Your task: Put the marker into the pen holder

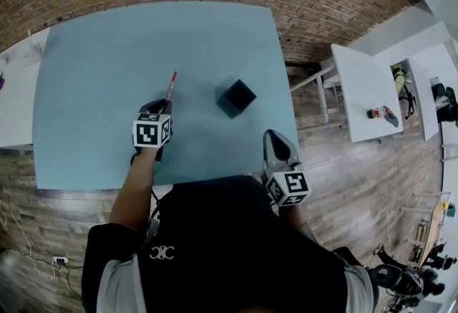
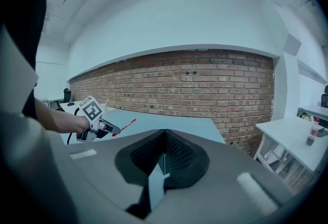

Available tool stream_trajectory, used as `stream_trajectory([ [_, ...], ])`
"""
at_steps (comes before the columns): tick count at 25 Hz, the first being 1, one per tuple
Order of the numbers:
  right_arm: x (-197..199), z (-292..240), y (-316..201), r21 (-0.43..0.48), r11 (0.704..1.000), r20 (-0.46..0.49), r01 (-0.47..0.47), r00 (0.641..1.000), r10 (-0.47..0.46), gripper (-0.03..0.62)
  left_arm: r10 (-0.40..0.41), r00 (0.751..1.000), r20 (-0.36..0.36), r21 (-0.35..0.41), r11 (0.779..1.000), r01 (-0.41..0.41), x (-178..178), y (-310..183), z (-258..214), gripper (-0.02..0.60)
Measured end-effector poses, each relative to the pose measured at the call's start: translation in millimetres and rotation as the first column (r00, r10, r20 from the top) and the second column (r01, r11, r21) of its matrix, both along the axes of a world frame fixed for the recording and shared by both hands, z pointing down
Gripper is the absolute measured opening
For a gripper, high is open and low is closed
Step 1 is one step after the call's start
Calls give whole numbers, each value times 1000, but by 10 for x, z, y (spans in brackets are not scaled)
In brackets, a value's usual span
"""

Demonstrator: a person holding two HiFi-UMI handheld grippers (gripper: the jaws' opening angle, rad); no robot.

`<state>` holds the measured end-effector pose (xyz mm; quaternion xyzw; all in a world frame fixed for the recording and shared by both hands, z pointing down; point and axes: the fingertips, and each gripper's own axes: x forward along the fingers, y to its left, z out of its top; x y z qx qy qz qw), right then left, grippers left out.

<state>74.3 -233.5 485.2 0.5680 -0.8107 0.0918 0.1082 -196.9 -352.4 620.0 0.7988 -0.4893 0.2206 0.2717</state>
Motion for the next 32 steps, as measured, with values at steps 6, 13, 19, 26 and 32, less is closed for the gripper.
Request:
stream_trajectory([
  [6,455,59,-286,-12,997,70,77,995,-76,6,-98,995,31,21,995,97,228,-23,-73,60],
  [13,1121,114,-452,21,989,133,149,980,-151,6,-214,969,124,49,977,210,489,-1,-160,60],
  [19,1833,221,-401,-9,979,199,204,960,-198,6,-262,931,255,73,965,252,810,310,-382,60],
  [26,2174,280,-312,-18,940,221,341,918,-329,6,-215,887,409,65,976,206,1197,754,-519,60],
  [32,2366,286,-306,-1,953,263,301,920,-291,6,-67,792,606,-3,996,87,1298,848,-440,60],
])
